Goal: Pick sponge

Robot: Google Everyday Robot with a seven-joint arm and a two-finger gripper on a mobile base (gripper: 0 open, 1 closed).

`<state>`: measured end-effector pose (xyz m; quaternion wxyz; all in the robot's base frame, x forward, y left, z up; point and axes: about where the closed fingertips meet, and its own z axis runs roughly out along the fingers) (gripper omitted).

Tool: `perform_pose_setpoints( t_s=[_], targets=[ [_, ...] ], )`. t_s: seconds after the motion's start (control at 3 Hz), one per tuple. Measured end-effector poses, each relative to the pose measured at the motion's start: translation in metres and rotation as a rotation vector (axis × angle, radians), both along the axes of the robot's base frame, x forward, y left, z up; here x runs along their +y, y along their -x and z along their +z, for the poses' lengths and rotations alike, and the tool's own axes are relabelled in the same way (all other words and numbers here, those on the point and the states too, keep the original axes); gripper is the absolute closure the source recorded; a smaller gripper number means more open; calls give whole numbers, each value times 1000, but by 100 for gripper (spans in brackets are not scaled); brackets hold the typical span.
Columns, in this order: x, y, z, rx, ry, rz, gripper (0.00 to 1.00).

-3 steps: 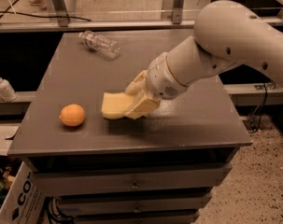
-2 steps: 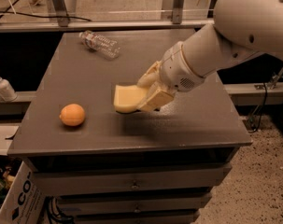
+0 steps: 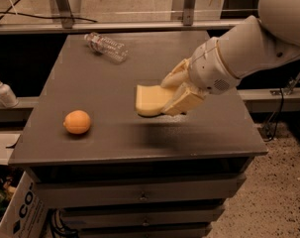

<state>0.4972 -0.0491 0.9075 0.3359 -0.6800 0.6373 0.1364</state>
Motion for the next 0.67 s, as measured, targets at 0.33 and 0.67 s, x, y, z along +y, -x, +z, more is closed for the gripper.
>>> perform_pose_setpoints(
  t_s=[0.33,0.67],
  targets=[
    [-3,2,9,-12,-65,-1,100],
    [-3,3,11,-12,-78,-1,100]
  ],
)
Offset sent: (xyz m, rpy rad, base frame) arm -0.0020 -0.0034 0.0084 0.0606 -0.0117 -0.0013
